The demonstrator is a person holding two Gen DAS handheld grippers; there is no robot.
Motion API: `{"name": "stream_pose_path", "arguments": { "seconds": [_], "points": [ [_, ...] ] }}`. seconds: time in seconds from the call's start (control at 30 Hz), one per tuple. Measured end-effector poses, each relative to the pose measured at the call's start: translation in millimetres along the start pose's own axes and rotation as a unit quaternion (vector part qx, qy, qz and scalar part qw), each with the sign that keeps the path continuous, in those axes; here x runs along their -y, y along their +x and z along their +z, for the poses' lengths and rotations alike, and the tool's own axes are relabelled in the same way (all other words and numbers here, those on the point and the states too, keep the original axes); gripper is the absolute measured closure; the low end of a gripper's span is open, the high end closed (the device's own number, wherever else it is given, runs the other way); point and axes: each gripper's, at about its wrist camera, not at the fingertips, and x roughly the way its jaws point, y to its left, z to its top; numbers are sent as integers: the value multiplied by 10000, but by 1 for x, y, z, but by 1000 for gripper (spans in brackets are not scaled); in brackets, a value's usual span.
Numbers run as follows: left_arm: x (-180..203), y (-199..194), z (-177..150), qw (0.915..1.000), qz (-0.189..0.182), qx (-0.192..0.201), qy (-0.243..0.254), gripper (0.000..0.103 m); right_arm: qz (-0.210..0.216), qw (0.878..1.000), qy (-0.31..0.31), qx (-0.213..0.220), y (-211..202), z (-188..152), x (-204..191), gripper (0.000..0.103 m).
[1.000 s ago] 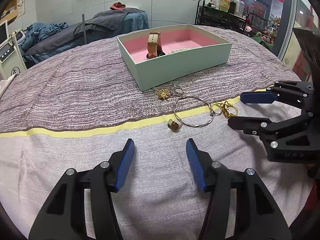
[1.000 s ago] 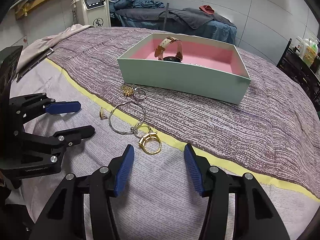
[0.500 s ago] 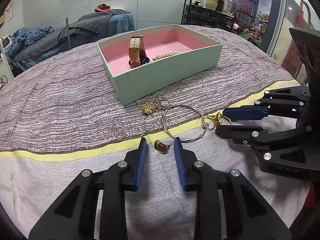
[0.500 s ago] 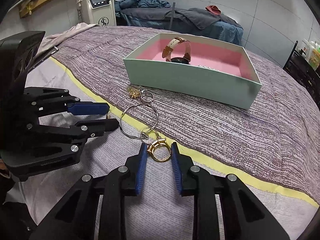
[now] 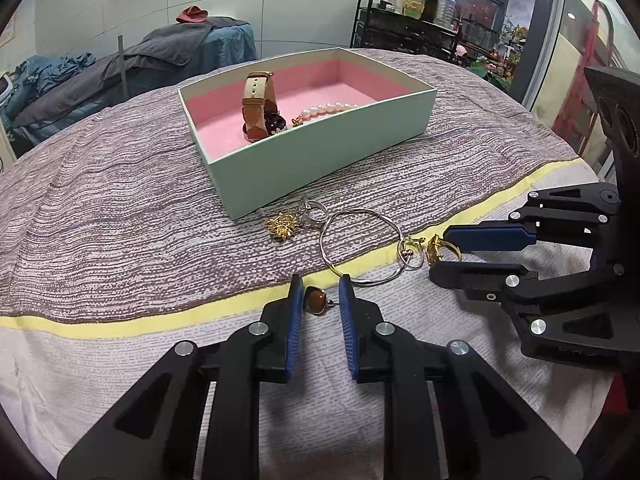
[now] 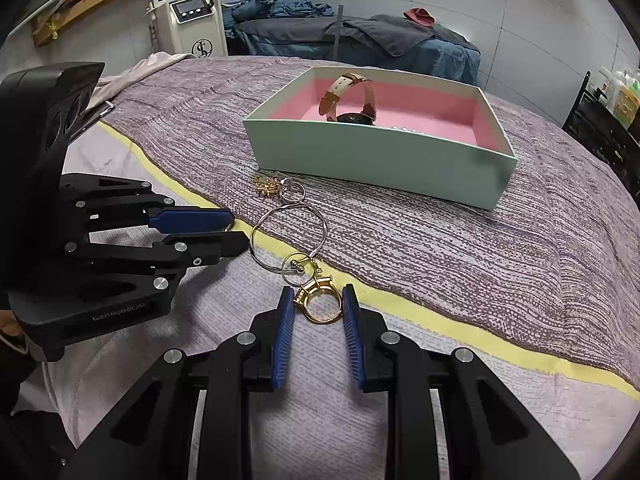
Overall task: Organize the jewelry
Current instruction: 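Grasp the brown stud earring with the left tool while the right tool grasps the gold ring, then carry the earring with the left tool while the right tool carries the ring over the box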
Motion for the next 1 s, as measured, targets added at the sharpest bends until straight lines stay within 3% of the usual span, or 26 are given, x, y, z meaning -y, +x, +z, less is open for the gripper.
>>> {"name": "stream_pose_path", "arguments": {
  "seconds": [1.0],
  "points": [
    [9, -41, -23, 9995, 15, 264, -155, 85, 234, 9981, 493, 303, -25, -16, 15, 79]
  ]
}}
